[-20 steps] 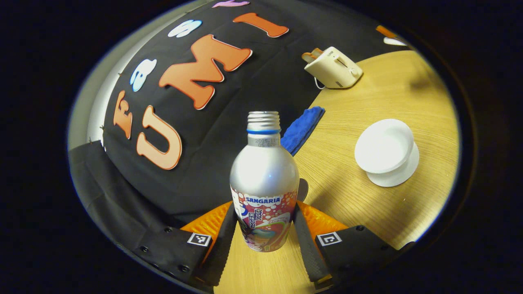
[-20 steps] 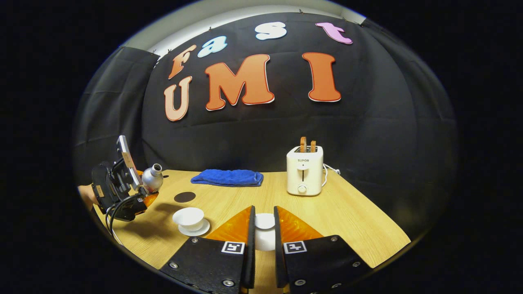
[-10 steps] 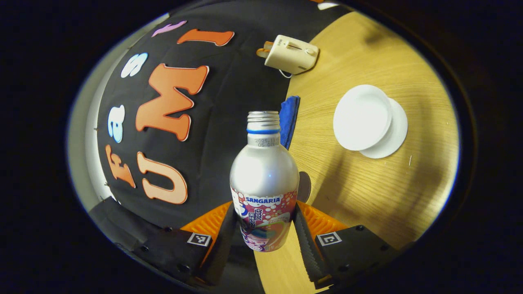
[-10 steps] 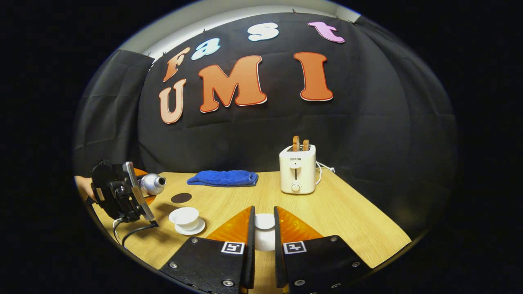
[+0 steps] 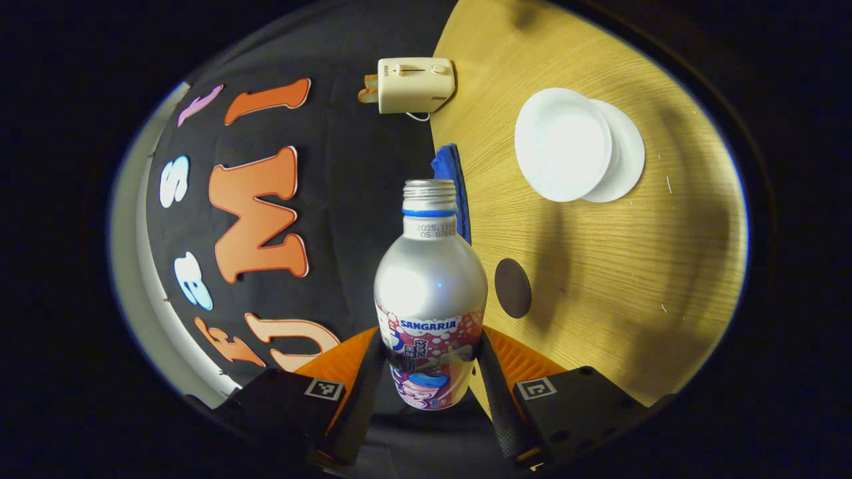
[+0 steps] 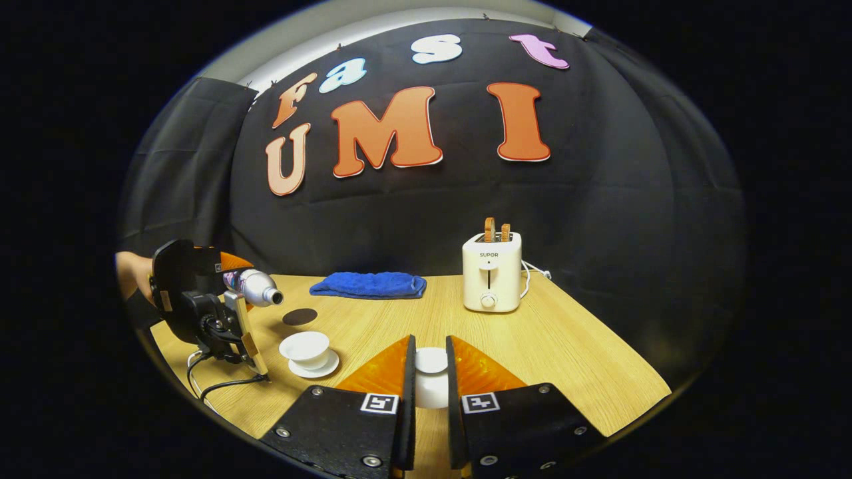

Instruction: Open the teacup lid with one hand, grasp the water bottle and pour water into the teacup with the other hand; after pouring, place the water bottle on the coaster and then close the teacup lid.

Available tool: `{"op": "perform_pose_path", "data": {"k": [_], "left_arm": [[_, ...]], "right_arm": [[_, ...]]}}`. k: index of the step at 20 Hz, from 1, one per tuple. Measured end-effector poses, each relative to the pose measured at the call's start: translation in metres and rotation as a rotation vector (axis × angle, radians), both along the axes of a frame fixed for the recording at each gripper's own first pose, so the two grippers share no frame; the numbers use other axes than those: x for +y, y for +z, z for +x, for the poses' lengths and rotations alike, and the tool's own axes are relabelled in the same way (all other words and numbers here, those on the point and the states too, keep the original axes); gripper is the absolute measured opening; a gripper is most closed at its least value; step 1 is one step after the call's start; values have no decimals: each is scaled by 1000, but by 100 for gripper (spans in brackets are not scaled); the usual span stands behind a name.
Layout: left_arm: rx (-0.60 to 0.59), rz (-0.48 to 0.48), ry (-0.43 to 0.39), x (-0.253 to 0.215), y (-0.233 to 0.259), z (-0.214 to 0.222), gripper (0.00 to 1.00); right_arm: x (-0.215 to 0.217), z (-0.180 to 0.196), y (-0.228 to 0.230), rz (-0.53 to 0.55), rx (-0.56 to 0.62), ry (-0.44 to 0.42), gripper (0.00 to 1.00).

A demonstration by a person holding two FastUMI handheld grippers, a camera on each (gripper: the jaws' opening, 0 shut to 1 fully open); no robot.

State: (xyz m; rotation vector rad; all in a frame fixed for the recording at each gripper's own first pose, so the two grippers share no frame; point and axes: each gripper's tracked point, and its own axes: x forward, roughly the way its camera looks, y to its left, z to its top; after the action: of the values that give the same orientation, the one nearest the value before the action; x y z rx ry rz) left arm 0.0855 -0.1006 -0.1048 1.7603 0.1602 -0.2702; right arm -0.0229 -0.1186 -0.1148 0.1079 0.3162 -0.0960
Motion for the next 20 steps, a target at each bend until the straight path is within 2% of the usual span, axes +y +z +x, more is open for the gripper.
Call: {"op": "perform_pose_path", "data": {"k": [2,4,5,7,10,11,12,14,16,17,18,20], "left_arm": [[-8,57,-12,0,8,1,83],[-10,96,-20,-2,11,2,75],[-9,113,-20,-2,12,2,83],[-19,152,-34,-4,15,2,75],[-39,220,-56,-8,22,3,83],[-46,238,-64,-9,23,5,80],[-49,249,-66,-8,25,5,76],[-53,265,-71,-9,26,5,75],[-65,290,-83,-13,27,5,80],[-70,302,-89,-14,28,4,76],[-74,310,-95,-14,29,3,80],[-85,328,-107,-16,31,5,76]], "right_arm": [[-1,-2,0,2,-1,2,20],[-2,-1,-1,-5,3,-1,20],[-2,-1,-2,-6,7,-1,20],[-3,-2,-5,-7,12,1,20],[-1,-2,-9,-7,20,14,20],[-2,-1,-9,-11,22,13,20],[-3,-3,-10,-19,24,14,20],[-3,-2,-10,-28,23,16,20],[-1,-1,-11,-26,24,18,20],[-2,-1,-12,-26,28,21,20],[-1,-1,-12,-29,31,24,20],[0,-2,-15,-40,37,27,20]]}}
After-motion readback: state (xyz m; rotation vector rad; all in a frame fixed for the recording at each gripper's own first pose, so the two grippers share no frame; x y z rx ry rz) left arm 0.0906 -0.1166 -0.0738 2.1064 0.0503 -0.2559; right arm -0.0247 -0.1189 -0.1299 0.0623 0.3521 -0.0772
